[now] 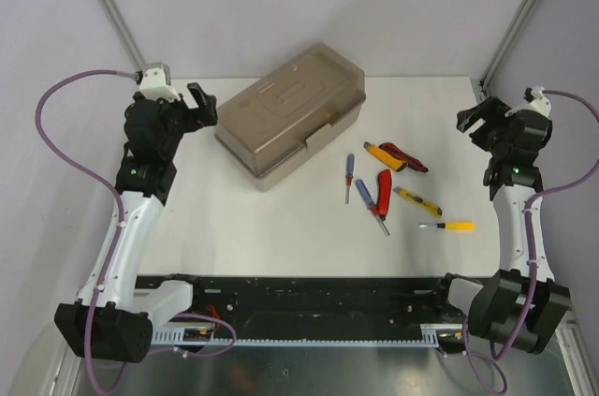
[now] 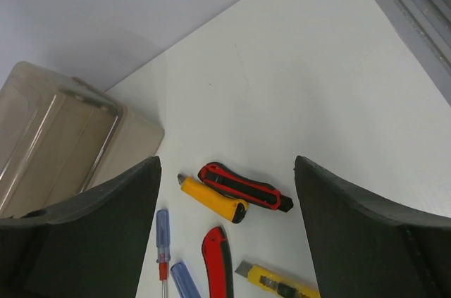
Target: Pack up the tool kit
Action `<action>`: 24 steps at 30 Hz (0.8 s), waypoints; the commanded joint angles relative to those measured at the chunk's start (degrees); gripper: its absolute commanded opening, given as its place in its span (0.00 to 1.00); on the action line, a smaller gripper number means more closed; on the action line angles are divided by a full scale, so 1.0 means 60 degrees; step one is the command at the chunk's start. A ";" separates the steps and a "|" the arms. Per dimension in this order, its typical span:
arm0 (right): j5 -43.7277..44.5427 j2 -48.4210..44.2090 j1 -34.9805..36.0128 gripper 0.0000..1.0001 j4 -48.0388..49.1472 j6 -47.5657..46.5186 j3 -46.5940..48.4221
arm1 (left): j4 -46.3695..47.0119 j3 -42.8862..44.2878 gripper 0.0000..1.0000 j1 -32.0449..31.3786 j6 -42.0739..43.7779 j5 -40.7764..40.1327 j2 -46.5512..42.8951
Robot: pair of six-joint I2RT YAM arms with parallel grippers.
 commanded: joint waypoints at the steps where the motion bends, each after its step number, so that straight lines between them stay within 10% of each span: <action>1: -0.0163 0.0329 -0.0020 0.81 0.0392 0.0240 0.0450 | 0.0382 0.0198 0.99 0.0060 0.0207 0.0414 -0.0118; 15: 0.0130 0.1123 0.2055 0.84 0.0297 -0.0078 0.0775 | 0.0333 0.1829 0.99 0.0112 0.0941 0.0477 0.1869; 24: 0.0708 0.1074 0.3741 0.84 -0.0341 -0.0328 0.0764 | 0.0409 0.5371 0.99 0.0491 0.0084 0.4227 0.6255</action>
